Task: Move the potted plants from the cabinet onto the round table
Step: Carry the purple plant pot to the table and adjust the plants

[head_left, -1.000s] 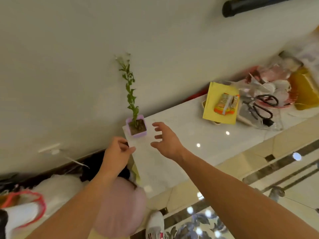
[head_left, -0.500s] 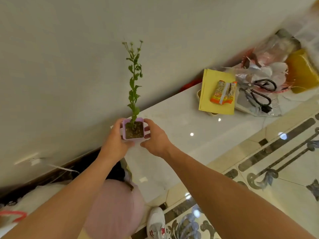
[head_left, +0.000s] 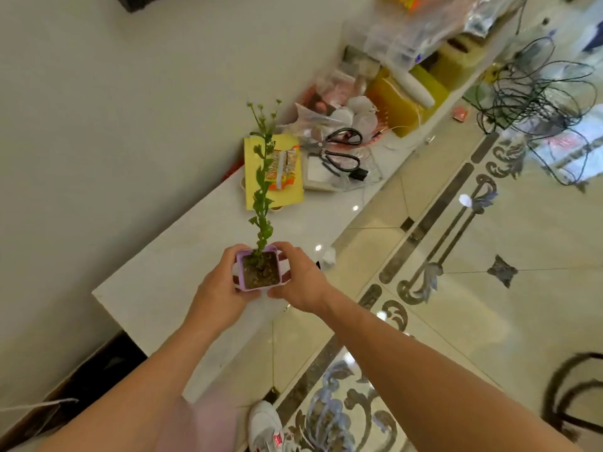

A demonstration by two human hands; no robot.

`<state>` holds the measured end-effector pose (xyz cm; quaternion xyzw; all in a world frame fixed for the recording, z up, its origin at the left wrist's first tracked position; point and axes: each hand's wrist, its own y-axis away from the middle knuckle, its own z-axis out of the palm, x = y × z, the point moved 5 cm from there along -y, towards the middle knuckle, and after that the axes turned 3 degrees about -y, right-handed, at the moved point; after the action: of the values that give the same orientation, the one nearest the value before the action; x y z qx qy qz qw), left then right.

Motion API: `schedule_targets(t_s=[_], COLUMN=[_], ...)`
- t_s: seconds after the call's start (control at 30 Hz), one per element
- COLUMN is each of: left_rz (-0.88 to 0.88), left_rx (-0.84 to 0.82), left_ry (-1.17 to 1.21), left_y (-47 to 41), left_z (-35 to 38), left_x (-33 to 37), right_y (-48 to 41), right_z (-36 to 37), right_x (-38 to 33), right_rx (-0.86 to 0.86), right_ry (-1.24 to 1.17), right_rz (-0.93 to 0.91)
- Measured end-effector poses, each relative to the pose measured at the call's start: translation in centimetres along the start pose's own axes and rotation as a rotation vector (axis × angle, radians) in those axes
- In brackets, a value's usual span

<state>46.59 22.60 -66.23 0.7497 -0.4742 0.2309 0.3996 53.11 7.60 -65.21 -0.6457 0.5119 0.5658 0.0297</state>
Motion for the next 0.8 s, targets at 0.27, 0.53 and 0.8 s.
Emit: schedule_targets(t_s=[0.27,0.53,0.8], left_rz=[0.186,0.38,0.505], left_rx=[-0.205,-0.443,-0.685], left_ry=[-0.063,-0.118,-0.269], left_y=[1.4,7.9,17.3], left_z=[14.0,31.6,50.9], left_x=[16.1,31.2,41.6], right_y=[12.6,28.8,45.4], right_z=[-15.7,-28.7,-35.9], right_x=[9.3,21.9,37.6], right_rx=[0.266,0.507,0.71], right_ry=[-0.105,-0.194,-0.295], right_rz=[0.036,0.129,0.264])
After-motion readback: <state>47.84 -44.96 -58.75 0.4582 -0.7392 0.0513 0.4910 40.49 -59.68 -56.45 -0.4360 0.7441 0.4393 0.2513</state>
